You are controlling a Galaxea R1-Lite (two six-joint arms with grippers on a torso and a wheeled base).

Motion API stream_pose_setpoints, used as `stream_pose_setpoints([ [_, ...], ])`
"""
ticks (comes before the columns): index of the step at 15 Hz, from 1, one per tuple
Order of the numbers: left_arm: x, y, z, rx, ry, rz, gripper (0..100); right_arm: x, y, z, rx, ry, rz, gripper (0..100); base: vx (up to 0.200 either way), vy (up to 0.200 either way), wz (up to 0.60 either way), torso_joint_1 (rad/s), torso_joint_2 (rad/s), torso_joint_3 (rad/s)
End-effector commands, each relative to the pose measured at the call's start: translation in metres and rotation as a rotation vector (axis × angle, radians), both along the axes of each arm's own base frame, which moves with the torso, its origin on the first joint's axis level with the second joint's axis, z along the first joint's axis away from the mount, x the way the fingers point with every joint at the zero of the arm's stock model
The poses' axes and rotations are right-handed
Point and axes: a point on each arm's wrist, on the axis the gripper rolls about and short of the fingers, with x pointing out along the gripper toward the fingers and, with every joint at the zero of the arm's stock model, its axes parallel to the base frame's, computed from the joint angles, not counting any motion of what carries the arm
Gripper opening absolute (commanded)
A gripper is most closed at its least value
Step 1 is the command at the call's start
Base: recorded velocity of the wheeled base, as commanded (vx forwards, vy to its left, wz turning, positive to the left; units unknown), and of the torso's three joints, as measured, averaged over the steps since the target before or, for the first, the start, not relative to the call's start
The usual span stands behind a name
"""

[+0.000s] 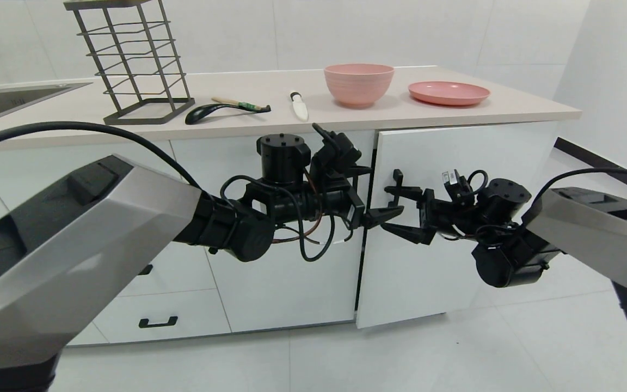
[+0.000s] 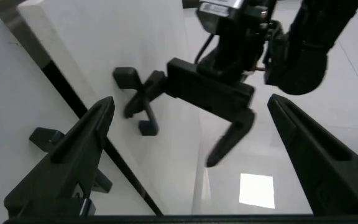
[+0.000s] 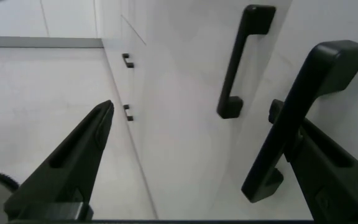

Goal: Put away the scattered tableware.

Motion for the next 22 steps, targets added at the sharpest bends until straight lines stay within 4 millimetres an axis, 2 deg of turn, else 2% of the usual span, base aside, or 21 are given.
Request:
stream_pose_setpoints([
  [1, 0.006, -0.004, -0.002, -0.007, -0.008, 0.001, 100, -0.018, -0.011, 0.017, -0.008, 0.000, 0.015, 100, 0.000, 0.000, 0.00, 0.000, 0.00, 0.000],
  [7, 0.025, -0.023, 0.001, -0.055, -0.060, 0.007, 100, -0.064, -0.022, 0.032, -0.032, 0.079, 0.058, 100, 0.000, 0.000, 0.00, 0.000, 0.00, 0.000],
  [10, 0.018, -0.038, 0.000, -0.065, -0.069, -0.036, 100, -0.074, -0.024, 0.030, -0.044, 0.070, 0.063, 100, 0.000, 0.000, 0.00, 0.000, 0.00, 0.000],
  [14, -0.001, -0.060, 0.000, -0.069, -0.070, -0.100, 100, -0.072, -0.025, 0.027, -0.047, 0.052, 0.058, 100, 0.000, 0.000, 0.00, 0.000, 0.00, 0.000],
  [15, -0.007, -0.065, 0.001, -0.072, -0.073, -0.136, 100, -0.064, -0.031, 0.016, -0.051, 0.052, 0.034, 100, 0.000, 0.000, 0.00, 0.000, 0.00, 0.000],
  [16, -0.009, -0.067, 0.001, -0.073, -0.074, -0.143, 100, -0.061, -0.034, 0.014, -0.051, 0.051, 0.022, 100, 0.000, 0.000, 0.00, 0.000, 0.00, 0.000],
  [22, -0.011, -0.071, 0.005, -0.090, -0.046, -0.142, 100, -0.053, -0.086, 0.010, -0.050, 0.056, -0.113, 100, 0.000, 0.000, 0.00, 0.000, 0.00, 0.000],
])
